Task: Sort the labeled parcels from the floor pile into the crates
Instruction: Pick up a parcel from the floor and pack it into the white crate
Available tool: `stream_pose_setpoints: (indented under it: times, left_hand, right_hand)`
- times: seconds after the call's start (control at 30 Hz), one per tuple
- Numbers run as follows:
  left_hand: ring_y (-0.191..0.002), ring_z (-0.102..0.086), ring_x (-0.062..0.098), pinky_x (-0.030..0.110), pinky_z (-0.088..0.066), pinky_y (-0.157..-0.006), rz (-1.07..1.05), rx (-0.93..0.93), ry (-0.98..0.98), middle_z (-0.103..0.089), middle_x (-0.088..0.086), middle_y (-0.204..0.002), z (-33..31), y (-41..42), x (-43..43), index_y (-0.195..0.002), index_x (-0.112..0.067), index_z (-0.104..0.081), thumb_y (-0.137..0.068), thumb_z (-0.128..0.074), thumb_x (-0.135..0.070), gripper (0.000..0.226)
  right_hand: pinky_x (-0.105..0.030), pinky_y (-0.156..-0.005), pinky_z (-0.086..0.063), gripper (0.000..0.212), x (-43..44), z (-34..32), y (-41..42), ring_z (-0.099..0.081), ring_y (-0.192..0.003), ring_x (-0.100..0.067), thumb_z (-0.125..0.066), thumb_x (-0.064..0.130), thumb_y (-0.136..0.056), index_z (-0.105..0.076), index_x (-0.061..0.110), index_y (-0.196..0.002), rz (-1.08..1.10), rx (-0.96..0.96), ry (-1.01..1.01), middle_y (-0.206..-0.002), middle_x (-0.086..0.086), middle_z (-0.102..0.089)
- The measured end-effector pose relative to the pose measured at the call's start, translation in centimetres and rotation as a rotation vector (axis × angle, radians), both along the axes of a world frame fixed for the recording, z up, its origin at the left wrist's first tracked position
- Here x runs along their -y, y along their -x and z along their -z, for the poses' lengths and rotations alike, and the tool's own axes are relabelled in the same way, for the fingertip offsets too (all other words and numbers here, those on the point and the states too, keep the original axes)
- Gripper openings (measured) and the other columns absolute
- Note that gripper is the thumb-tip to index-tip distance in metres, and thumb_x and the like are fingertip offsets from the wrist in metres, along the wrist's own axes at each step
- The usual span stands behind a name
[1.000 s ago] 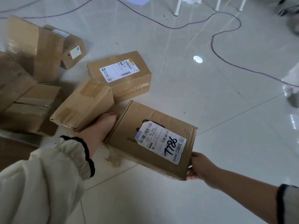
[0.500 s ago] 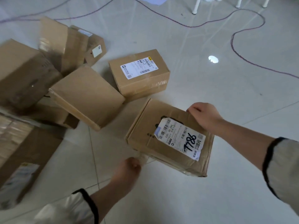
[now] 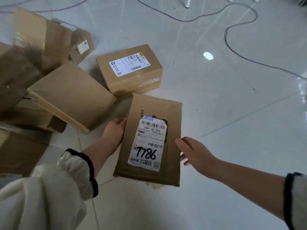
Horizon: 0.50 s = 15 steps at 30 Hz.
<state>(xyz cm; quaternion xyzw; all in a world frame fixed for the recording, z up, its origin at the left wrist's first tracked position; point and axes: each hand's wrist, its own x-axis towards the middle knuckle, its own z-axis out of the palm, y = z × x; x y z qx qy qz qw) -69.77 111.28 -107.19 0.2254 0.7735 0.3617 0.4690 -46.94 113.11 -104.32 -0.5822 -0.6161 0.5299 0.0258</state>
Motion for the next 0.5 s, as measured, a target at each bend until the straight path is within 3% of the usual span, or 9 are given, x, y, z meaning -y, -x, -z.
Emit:
stream_pose_setpoints:
  times: [0.1,0.17,0.23,0.3,0.37,0.5]
  left_hand:
    - [-0.086,-0.06,0.018,0.032,-0.047,-0.071,-0.027,0.129,-0.025,-0.065,0.002,-0.097,-1.2,0.3,0.8,-0.109,-0.016,-0.061,-0.098,-0.041,-0.044,0.036]
    - [-0.097,-0.06,0.02,0.039,-0.048,-0.083,0.067,0.251,-0.023,-0.065,-0.002,-0.109,-1.5,0.9,1.5,-0.119,-0.024,-0.059,-0.094,-0.038,-0.056,0.047]
    - [-0.102,-0.06,0.022,0.044,-0.049,-0.088,0.209,0.342,0.018,-0.064,-0.002,-0.113,-1.5,1.3,2.3,-0.127,-0.03,-0.053,-0.088,-0.042,-0.061,0.051]
    - [-0.106,-0.061,0.026,0.046,-0.052,-0.085,0.264,0.397,0.068,-0.062,0.002,-0.118,-1.0,1.6,2.8,-0.137,-0.037,-0.041,-0.079,-0.059,-0.06,0.066]
    - [-0.107,-0.062,0.03,0.05,-0.054,-0.084,0.255,0.433,0.086,-0.061,0.005,-0.121,-0.5,1.8,3.1,-0.14,-0.042,-0.034,-0.069,-0.065,-0.058,0.08]
    - [-0.106,-0.062,0.03,0.048,-0.056,-0.08,0.251,0.444,0.058,-0.062,0.004,-0.122,0.1,2.1,3.2,-0.14,-0.044,-0.035,-0.068,-0.063,-0.057,0.078]
  right_hand:
    - [-0.04,-0.082,-0.048,0.035,-1.1,0.4,0.2,-0.058,-0.101,-0.027,-0.034,0.043,-0.098,-0.054,0.015,-0.105,0.148,-0.073,0.012,-0.106,-0.005,-0.06]
    - [-0.04,-0.092,-0.042,0.046,-1.8,0.7,0.7,-0.049,-0.114,-0.022,-0.031,0.054,-0.095,-0.044,0.021,-0.125,0.183,-0.117,0.086,-0.126,0.003,-0.051]
    - [-0.045,-0.105,-0.036,0.076,-2.5,1.2,1.3,-0.041,-0.128,-0.018,-0.034,0.075,-0.079,-0.028,0.033,-0.142,0.161,-0.191,0.241,-0.14,0.012,-0.043]
    - [-0.052,-0.105,-0.038,0.092,-2.9,1.8,1.9,-0.049,-0.126,-0.022,-0.044,0.085,-0.06,-0.028,0.043,-0.141,0.156,-0.28,0.361,-0.137,0.009,-0.052]
    - [-0.053,-0.101,-0.043,0.086,-2.9,2.0,2.4,-0.056,-0.118,-0.022,-0.047,0.078,-0.061,-0.031,0.043,-0.138,0.173,-0.332,0.386,-0.127,0.007,-0.06]
    - [-0.054,-0.097,-0.047,0.08,-3.0,2.6,2.2,-0.058,-0.117,-0.024,-0.051,0.077,-0.063,-0.036,0.045,-0.135,0.173,-0.368,0.413,-0.126,0.006,-0.061]
